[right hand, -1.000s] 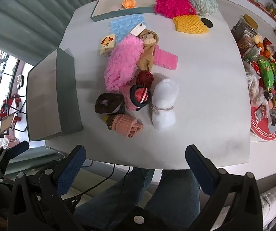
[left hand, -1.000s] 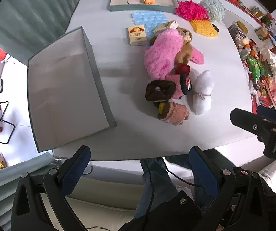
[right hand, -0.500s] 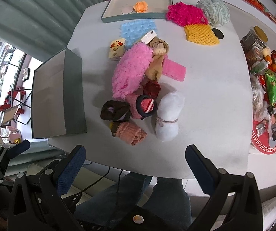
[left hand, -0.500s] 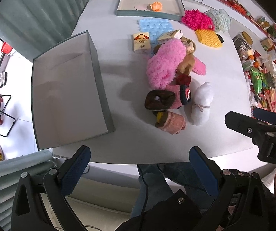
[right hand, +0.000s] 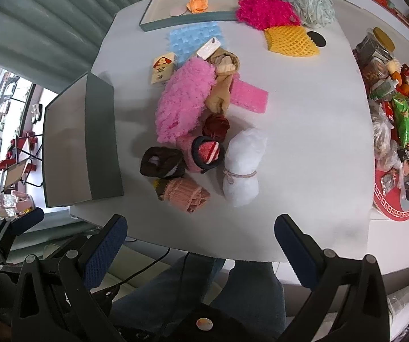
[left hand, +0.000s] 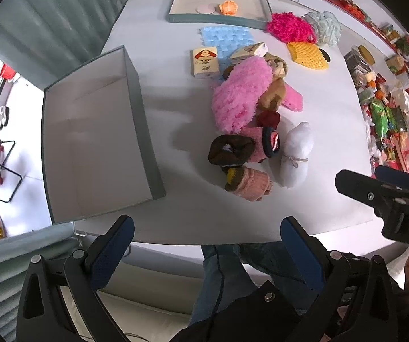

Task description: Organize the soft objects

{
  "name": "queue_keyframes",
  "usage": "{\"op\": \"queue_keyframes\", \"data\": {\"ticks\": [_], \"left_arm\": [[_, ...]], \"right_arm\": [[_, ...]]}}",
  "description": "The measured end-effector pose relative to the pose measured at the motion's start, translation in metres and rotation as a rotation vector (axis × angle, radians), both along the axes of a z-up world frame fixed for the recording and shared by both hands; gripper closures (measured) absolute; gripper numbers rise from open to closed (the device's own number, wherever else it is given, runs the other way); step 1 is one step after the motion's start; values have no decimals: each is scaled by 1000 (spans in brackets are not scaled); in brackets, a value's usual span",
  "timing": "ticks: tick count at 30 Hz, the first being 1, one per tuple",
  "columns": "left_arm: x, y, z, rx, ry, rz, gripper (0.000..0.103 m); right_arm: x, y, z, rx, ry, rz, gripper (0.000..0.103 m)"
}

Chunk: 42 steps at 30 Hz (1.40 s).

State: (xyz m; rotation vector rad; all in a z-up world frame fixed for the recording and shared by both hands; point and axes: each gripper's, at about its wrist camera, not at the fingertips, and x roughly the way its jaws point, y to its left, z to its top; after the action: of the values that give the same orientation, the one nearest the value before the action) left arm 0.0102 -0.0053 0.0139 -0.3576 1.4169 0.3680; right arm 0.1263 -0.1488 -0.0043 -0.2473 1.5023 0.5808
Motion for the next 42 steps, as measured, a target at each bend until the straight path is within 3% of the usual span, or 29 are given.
{"op": "queue_keyframes", "data": {"ticks": [12, 30, 37, 42], "left_arm": [[6, -1, -8, -36, 8, -27, 0], [13, -14, -9, -20, 36, -94, 0], [7, -8, -33, -18, 93, -120, 0], [5, -2, -37, -16, 114, -134, 0]], "right_arm": [[0, -8, -4, -1, 26, -33, 0], [4, -22, -2, 14, 22, -80, 0], [-8, -20, -28, 5, 59, -83, 0], [-6, -35, -36, 4, 94, -172, 0]]}}
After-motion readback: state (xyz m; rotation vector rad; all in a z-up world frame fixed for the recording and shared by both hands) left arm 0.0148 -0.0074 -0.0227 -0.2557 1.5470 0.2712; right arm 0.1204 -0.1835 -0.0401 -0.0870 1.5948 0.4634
